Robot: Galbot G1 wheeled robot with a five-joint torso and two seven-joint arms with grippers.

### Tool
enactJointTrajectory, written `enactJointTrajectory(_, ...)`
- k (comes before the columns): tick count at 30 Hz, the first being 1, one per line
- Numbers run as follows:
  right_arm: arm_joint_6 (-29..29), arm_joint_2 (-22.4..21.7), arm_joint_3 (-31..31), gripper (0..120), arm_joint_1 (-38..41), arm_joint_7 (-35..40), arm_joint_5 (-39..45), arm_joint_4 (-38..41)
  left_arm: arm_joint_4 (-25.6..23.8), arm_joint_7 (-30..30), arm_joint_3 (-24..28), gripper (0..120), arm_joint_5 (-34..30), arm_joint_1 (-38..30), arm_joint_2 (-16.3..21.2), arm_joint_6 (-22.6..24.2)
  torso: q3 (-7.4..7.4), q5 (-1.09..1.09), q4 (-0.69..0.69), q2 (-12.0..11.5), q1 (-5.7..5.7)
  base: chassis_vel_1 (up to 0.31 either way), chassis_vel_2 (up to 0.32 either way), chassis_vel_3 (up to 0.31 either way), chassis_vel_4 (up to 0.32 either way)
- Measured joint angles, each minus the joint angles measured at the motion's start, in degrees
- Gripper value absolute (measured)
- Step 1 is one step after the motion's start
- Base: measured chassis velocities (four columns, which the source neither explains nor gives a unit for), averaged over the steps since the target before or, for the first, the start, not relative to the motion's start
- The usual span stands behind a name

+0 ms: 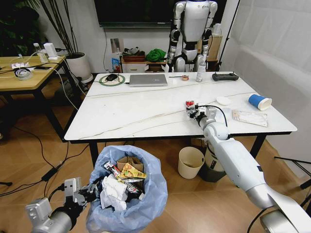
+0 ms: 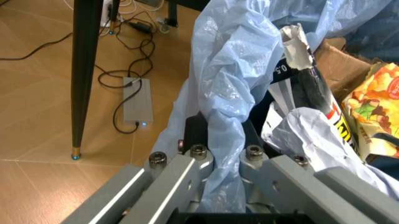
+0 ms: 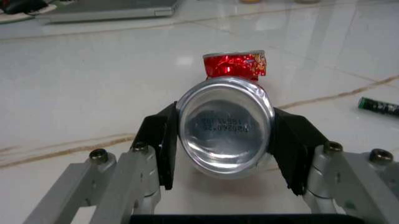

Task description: Pick up the trash bin and place the trash from the table into it.

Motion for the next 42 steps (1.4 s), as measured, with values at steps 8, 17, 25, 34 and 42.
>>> enactJointTrajectory(8, 0.15, -3.61, -0.36, 45, -1.19, -0.89, 2.77, 5.89, 0.26, -0.02, 0.13, 0, -0.08, -0.34, -0.09, 0.0, 0.0, 0.0, -0.01, 0.0, 0.0, 0.0, 0.0, 0.0, 0.0)
enactJointTrajectory(17, 2.48, -11.96, -2.09, 45, -4.6, -3.58, 16.53, 21.44, 0.31, -0.22, 0.02, 0, -0.64, -0.57, -0.03, 0.03, 0.01, 0.03, -0.02, 0.0, 0.01, 0.0, 0.0, 0.0, 0.0)
enactJointTrajectory(25, 5.51, -20.35, -9.9, 45, -9.15, -5.25, 24.6, 46.23, 0.3, -0.39, -0.01, 0, -0.85, -0.83, -0.18, 0.16, -0.02, -0.03, 0.0, 0.01, -0.01, 0.0, 0.0, 0.0, 0.0)
enactJointTrajectory(34, 8.76, -23.74, -22.11, 45, -13.28, -8.43, 22.29, 56.54, -0.04, -1.01, -0.99, 0, -1.71, -0.86, -0.18, 0.45, -0.01, 0.0, 0.0, 0.01, -0.01, 0.0, 0.0, 0.0, 0.0)
enactJointTrajectory(42, 9.98, -25.74, -25.03, 44, -16.91, -9.86, 19.23, 59.5, -0.59, -1.22, -1.47, 0, -1.93, -0.73, -0.62, 0.54, -0.01, -0.01, 0.0, 0.01, 0.0, 0.0, 0.0, 0.0, 0.0)
